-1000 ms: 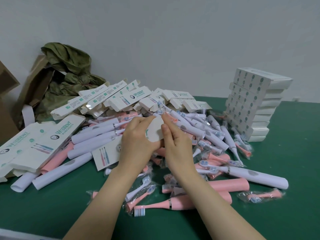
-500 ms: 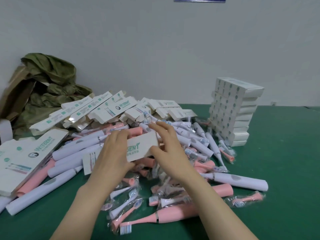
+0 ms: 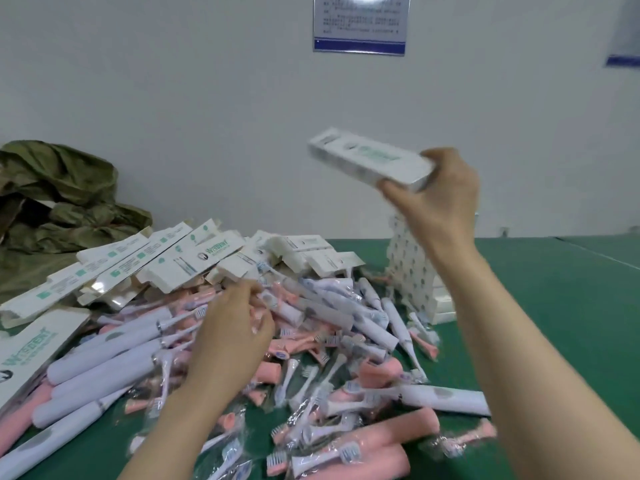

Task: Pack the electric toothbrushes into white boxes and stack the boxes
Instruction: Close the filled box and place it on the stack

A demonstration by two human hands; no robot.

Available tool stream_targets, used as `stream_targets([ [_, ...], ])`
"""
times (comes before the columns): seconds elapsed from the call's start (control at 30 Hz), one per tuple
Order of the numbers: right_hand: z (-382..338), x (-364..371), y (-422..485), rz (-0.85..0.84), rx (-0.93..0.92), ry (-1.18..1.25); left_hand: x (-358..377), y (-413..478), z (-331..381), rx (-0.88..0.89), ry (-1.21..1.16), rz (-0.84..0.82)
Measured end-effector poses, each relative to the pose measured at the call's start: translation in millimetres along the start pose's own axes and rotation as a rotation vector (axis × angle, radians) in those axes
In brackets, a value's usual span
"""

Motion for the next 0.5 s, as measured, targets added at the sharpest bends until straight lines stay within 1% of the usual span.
stream_targets([
  [0.03,13,-6,9,0.059,0.061,-0.027,9,-3,-6,-0.014,0.025,-0.086],
  [0.1,37,-13,20,0.113,0.160,-0.078,20,-9,-14,-0.026,0.039,-0.174],
  [0.3,79,-14,19,0.124,0.277,-0.215,29,-8,-18,-0.008,0.079,-0.223],
  [0.5,97,-1,13,0.153,0.375,-0.122,33,-12,-25,0.006,0.090,-0.232],
])
Point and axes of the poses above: each hand's wrist, its own y-axis towards the middle knuckle, its own x-axis out of the palm, z = x × y, the point moved 2 cm from there along y, towards the middle knuckle, and after that the axes turned 5 degrees about -z, right-handed, at the moved point
